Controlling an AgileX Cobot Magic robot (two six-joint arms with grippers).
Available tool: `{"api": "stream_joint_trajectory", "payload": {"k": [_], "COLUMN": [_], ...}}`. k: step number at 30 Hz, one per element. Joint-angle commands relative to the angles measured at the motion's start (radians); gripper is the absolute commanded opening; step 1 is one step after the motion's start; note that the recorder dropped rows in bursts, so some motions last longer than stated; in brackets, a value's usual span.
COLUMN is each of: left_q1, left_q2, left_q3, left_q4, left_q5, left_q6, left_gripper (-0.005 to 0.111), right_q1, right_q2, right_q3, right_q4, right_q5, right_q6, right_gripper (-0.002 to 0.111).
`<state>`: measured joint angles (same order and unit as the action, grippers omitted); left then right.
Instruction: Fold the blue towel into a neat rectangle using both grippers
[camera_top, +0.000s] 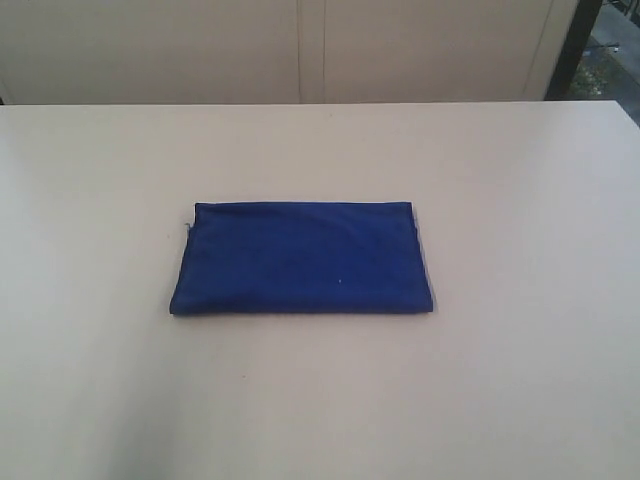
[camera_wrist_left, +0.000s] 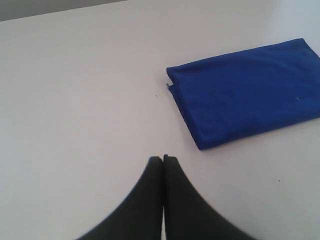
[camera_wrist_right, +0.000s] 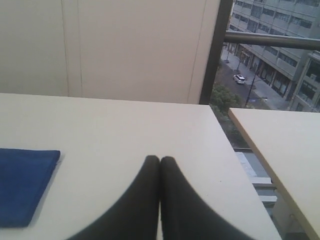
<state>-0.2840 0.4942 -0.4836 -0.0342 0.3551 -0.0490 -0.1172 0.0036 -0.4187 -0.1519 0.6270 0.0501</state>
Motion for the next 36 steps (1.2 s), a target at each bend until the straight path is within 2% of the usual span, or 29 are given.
{"api": "stream_joint_trajectory", "payload": {"k": [1, 6, 11, 36], "left_q1": [0.002, 0.002, 0.002, 0.002], "left_q2": [-0.006, -0.006, -0.006, -0.006], "left_q3": [0.004, 0.004, 0.004, 0.004], "left_q4": [-0.011, -0.011, -0.011, -0.011], "left_q5": [0.005, 0.005, 0.005, 0.005], "left_q6": [0.001, 0.001, 0.001, 0.001], "left_gripper": [0.000, 0.000, 0.000, 0.000], "right_q1": [-0.004, -0.004, -0.004, -0.004], "right_q2": [-0.004, -0.004, -0.004, -0.004], "right_q3": [0.003, 0.007, 0.062, 0.356], "right_q4": [0.001, 0.005, 0.063, 0.092], "right_q5": [0.001, -0.016, -0.124, -0.233], "right_q6": [-0.028, -0.025, -0.022, -0.022], "right_gripper": [0.000, 0.000, 0.000, 0.000]}}
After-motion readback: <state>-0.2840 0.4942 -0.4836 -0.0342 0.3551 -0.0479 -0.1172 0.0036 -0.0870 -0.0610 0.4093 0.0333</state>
